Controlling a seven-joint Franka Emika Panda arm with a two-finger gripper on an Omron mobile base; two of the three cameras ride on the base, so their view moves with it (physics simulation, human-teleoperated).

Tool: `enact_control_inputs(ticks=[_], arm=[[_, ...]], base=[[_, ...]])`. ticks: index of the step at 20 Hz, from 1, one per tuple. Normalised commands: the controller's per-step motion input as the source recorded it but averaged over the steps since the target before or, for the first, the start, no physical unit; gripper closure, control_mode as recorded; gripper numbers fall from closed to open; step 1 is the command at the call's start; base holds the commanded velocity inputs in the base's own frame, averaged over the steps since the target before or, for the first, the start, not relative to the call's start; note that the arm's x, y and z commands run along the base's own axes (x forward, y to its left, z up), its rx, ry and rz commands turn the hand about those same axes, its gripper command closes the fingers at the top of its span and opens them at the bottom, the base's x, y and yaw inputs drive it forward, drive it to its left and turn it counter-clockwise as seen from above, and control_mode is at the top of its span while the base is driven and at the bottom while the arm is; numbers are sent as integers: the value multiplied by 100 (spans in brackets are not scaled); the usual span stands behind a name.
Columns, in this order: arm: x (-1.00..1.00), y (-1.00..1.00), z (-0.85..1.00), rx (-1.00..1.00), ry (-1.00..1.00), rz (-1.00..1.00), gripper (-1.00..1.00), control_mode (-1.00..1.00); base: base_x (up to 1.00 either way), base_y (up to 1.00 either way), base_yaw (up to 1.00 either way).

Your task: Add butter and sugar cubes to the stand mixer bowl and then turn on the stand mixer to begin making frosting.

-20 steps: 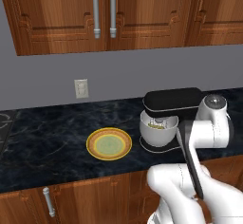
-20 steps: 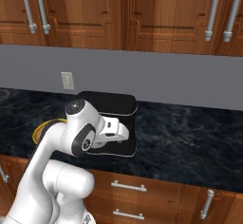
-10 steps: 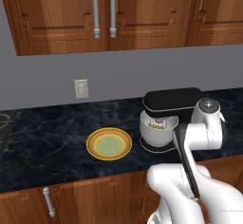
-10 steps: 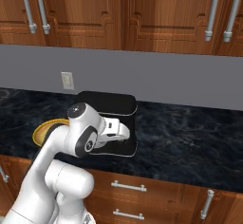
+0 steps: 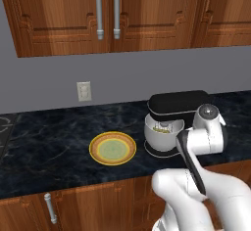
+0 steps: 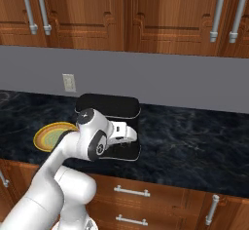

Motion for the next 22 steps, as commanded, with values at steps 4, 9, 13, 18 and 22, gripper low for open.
enact_control_inputs(ticks=[4,9,13,18,22], arm=[[17,-21,-15,0,0,0,-100,-100],[6,-7,-34,-1,0,0,-100,-100],[12,0,-24,0,0,0,-100,-100],[24,-1,-7,0,0,0,-100,-100],[19,-1,-4,0,0,0,-100,-100]], base=[[0,0,0],[0,0,0],[0,0,0],[0,0,0],[0,0,0]])
